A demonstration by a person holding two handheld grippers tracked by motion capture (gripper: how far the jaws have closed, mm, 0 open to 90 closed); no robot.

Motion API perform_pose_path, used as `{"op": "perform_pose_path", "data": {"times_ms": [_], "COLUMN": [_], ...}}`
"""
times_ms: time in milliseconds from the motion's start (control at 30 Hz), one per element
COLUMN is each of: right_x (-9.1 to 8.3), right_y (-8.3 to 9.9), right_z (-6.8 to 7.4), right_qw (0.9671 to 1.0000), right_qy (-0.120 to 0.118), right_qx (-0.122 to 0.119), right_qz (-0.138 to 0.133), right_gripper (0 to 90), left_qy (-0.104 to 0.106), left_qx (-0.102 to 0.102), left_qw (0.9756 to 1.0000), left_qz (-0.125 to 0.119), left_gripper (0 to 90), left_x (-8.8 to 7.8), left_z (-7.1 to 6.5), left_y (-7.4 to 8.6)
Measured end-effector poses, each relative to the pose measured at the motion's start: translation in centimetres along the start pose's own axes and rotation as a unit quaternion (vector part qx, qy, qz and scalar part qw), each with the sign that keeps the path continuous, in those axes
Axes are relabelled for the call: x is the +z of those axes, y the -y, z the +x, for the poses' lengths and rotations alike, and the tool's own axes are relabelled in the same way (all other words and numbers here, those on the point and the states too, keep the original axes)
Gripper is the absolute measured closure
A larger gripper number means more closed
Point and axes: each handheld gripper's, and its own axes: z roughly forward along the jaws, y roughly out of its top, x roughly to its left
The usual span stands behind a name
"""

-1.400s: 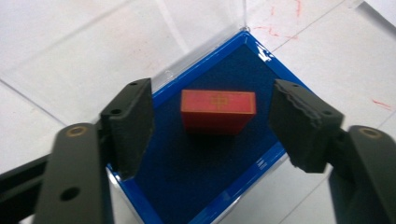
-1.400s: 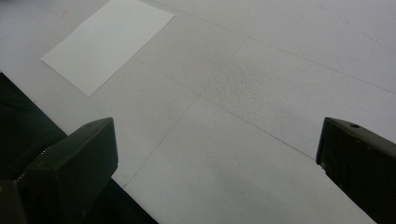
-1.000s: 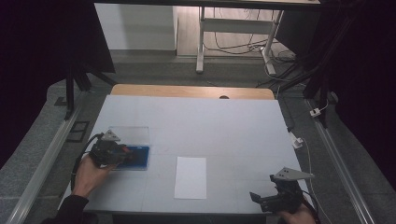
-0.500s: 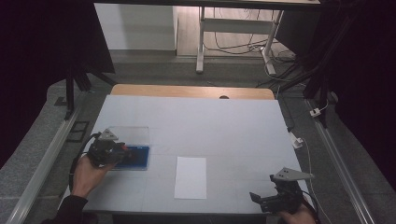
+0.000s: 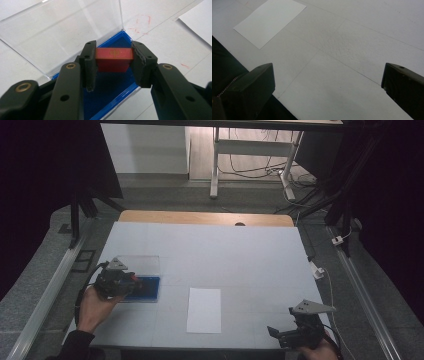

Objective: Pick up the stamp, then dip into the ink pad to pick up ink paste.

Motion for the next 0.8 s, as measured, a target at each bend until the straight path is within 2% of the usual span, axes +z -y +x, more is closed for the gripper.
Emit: {"op": "perform_pose_path", "data": {"times_ms": [133, 267, 367, 600, 800], "right_x": [0.0, 0.1, 0.0, 0.1, 0.1], "right_y": [0.0, -0.1, 0.0, 0.0, 0.0], "right_z": [0.0, 0.1, 0.0, 0.1, 0.0], "right_qw": [1.0, 1.0, 1.0, 1.0, 1.0], "right_qy": [0.0, 0.001, 0.001, 0.002, 0.002], "right_qx": [0.001, -0.002, 0.0, -0.003, -0.002], "right_qz": [-0.002, 0.002, 0.001, 0.003, 0.003], "right_gripper": [0.0, 0.0, 0.0, 0.0, 0.0], "left_qy": [-0.011, -0.003, 0.003, 0.014, 0.008], "left_qx": [-0.006, -0.021, -0.023, -0.014, -0.013], "left_qw": [0.9999, 0.9998, 0.9997, 0.9997, 0.9997], "left_qz": [0.004, 0.003, 0.003, 0.013, 0.022], "left_gripper": [58.2, 58.2, 58.3, 58.4, 58.3], "left_x": [0.1, 0.4, 0.9, 2.0, 2.6], "left_z": [0.0, 0.3, 0.3, 0.2, 0.4], "left_y": [0.0, 0.1, 0.1, -0.2, -0.1]}}
